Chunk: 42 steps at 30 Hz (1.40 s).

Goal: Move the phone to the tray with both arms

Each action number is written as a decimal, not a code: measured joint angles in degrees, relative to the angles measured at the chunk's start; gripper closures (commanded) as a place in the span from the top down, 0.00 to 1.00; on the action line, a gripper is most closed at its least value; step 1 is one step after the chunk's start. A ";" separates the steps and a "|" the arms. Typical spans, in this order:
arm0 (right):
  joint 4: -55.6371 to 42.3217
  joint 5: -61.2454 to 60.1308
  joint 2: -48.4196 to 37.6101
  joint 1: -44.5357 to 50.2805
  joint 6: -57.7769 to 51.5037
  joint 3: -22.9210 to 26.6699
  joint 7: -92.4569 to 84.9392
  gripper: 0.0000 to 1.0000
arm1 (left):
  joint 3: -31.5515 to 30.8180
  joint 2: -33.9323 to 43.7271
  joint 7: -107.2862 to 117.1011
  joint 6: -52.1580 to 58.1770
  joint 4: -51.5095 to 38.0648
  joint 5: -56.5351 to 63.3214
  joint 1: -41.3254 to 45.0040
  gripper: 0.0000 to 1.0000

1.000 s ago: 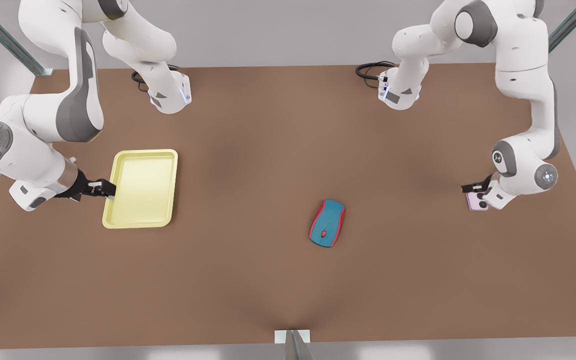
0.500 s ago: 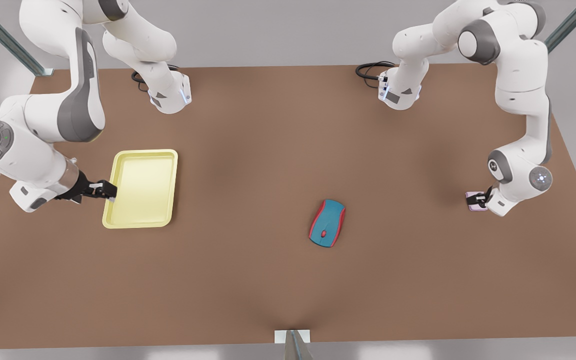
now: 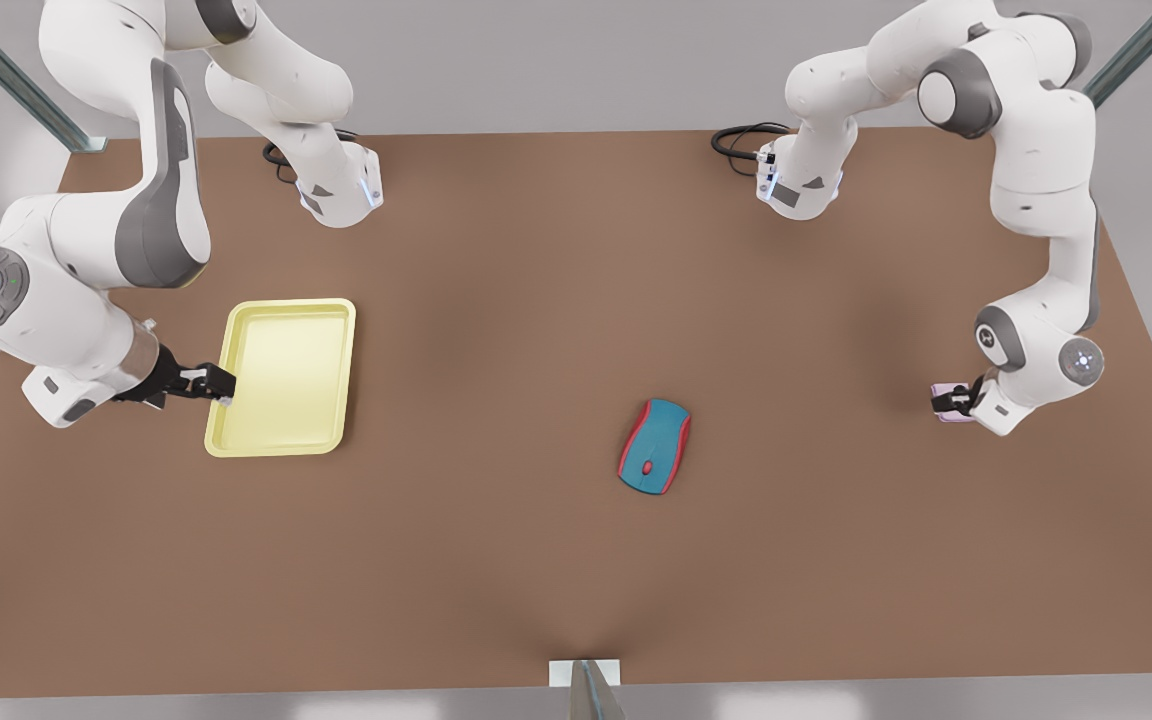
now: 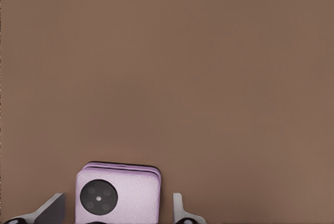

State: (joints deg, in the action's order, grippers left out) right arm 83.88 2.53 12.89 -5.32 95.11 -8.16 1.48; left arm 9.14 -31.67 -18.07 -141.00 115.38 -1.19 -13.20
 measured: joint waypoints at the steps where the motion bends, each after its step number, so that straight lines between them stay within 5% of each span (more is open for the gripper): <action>1: 0.00 -0.01 0.00 -0.05 0.00 0.00 0.01 1.00 | 0.01 -0.21 -0.08 -0.04 -0.10 -0.03 -0.08 1.00; 9: -0.19 -0.16 0.27 0.03 0.02 0.00 0.10 1.00 | 0.08 -1.34 -0.58 0.03 0.15 0.24 -0.16 1.00; 10: -0.18 -0.17 0.36 0.05 0.03 0.00 0.11 1.00 | 0.08 -1.38 -0.58 0.08 0.14 0.34 -0.16 0.70; 11: -0.18 -0.18 0.44 0.05 0.03 0.00 0.12 1.00 | 0.09 -1.40 -0.22 0.09 0.14 0.82 -0.15 0.64; 28: -0.28 -0.21 0.62 0.13 0.08 0.00 0.21 1.00 | 0.10 0.76 2.24 0.45 -0.16 1.07 1.02 0.65; 33: -0.20 -0.21 0.66 0.17 0.07 -0.08 0.22 1.00 | -0.51 3.85 6.36 2.93 -2.24 0.96 15.31 0.65; 42: -0.23 -0.25 0.71 0.21 0.15 -0.10 0.26 1.00 | -4.84 -6.65 29.33 24.35 -34.13 -2.52 49.89 0.65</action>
State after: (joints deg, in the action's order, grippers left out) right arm 83.64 2.28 13.60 -5.11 95.26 -8.26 1.74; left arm 4.30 -38.32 11.26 -116.65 81.25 -3.71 36.69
